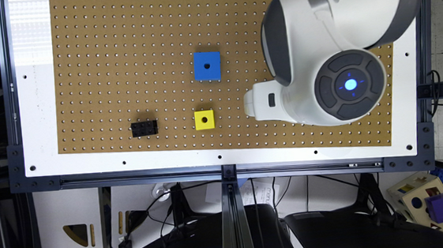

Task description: Pick up green block.

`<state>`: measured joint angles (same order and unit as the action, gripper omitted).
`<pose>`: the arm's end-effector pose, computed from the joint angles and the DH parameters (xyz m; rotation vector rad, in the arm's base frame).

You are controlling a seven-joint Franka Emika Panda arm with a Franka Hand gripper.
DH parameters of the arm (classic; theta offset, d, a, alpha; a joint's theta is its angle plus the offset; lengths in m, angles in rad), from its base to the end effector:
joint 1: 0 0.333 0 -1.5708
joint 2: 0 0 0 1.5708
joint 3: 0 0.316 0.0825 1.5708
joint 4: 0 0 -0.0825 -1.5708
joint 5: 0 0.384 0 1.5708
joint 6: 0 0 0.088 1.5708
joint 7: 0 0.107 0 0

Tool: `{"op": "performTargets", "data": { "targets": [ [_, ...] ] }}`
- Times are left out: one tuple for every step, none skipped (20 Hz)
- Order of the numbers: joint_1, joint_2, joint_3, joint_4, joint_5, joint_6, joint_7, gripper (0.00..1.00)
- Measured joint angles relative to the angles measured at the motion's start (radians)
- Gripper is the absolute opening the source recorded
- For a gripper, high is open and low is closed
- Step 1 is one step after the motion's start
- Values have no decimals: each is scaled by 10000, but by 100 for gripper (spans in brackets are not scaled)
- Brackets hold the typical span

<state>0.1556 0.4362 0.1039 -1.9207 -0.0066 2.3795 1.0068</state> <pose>0.6083 0.1581 0.2675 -2.8786 1.1377 0.0047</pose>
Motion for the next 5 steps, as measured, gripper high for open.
{"op": "performTargets", "data": {
  "targets": [
    [0,-160,0,-1,1,-162,0,0],
    [0,-329,0,-3,1,-336,0,0],
    [0,-413,1,-4,2,-426,0,0],
    [0,-457,1,-5,2,-478,0,0],
    [0,-469,1,-5,2,-488,0,0]
  ]
}}
